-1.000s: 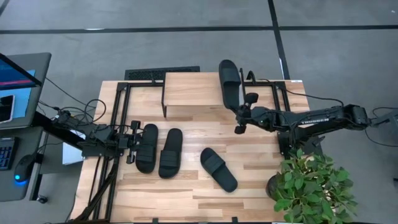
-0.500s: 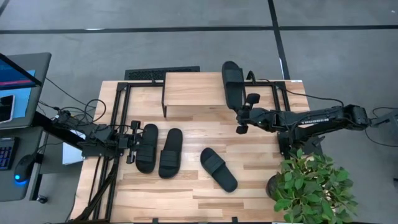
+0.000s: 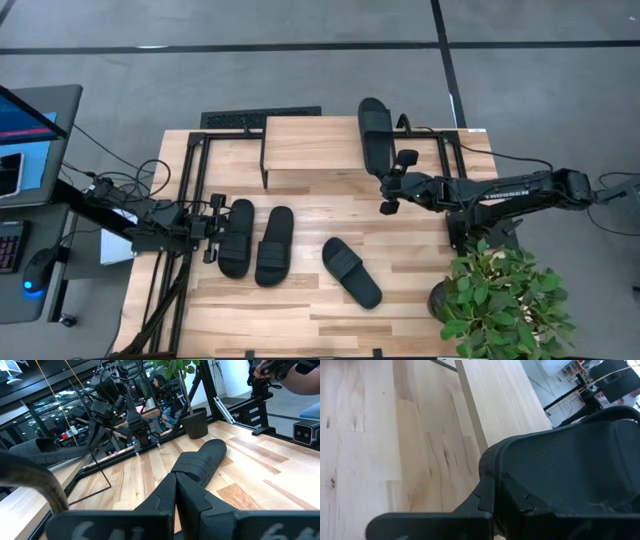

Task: Pick and place slides into the shelf
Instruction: Put the right black slide on the shelf

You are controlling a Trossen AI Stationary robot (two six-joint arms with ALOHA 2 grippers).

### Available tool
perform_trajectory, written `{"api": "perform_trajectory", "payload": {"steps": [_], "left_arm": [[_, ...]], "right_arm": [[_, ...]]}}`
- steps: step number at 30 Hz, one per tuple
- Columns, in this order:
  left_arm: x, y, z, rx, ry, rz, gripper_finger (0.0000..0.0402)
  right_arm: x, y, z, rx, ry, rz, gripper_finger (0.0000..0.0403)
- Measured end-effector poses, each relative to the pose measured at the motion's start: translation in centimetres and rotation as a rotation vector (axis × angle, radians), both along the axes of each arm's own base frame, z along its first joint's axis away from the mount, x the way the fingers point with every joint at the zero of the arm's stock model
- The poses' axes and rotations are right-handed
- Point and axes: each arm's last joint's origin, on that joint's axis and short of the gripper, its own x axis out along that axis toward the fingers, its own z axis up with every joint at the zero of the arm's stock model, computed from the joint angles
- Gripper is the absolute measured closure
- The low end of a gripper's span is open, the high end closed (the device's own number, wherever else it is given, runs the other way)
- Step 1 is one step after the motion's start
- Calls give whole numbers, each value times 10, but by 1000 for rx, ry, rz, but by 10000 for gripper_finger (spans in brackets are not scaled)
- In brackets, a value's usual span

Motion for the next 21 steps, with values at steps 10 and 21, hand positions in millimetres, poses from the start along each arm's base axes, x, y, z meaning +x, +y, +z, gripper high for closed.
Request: {"api": "perform_trajectory", "payload": {"steps": [10,21], "left_arm": [[0,0,0,0,0,0,401],[0,0,0,0,0,0,401]], "right_arm": [[0,0,0,21,-23,-18,369],[0,0,0,22,-24,-18,358]]}}
